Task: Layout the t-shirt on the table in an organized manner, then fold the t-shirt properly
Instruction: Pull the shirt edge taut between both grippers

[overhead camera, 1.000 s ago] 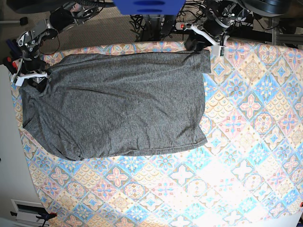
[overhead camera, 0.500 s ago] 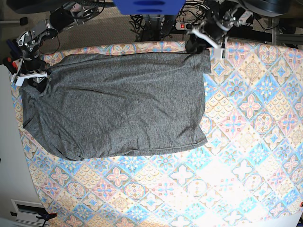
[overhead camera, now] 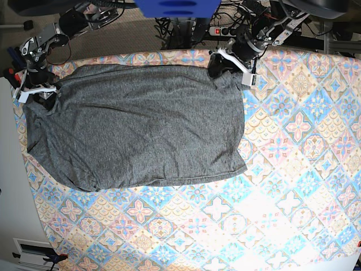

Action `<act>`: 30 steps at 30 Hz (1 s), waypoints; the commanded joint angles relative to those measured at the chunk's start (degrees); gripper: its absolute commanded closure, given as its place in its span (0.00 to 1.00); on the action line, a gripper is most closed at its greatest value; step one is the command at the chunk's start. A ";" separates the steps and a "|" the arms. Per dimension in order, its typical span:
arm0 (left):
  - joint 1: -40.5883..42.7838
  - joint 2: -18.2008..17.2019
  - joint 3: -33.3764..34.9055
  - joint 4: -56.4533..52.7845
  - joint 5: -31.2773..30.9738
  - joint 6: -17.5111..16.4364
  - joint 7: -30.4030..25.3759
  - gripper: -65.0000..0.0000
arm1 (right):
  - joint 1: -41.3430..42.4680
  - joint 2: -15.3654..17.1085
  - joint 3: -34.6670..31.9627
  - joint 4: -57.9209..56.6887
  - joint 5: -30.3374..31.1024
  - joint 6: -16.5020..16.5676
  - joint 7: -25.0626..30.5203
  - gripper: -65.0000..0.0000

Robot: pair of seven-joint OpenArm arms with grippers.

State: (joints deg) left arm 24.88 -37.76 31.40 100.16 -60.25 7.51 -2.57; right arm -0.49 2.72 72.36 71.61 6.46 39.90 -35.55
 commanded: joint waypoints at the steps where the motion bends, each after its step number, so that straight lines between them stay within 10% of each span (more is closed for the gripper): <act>1: -0.49 -0.53 -0.14 0.54 -0.02 -0.26 -0.46 0.72 | -0.17 -0.04 -0.23 -0.10 -1.93 0.10 -3.44 0.55; 7: -2.33 -0.53 0.12 0.54 -0.02 -0.17 -0.46 1.00 | -0.17 -0.04 -0.23 -0.01 -1.93 0.10 -3.53 1.00; 30: 4.43 -6.15 -0.32 8.02 -2.65 -0.17 -0.99 1.00 | -3.16 -0.48 0.83 12.12 -1.93 0.10 -3.61 1.00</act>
State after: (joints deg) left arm 29.23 -43.68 31.27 106.89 -62.83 8.49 -2.61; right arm -3.86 1.21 72.93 82.52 3.55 39.70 -40.53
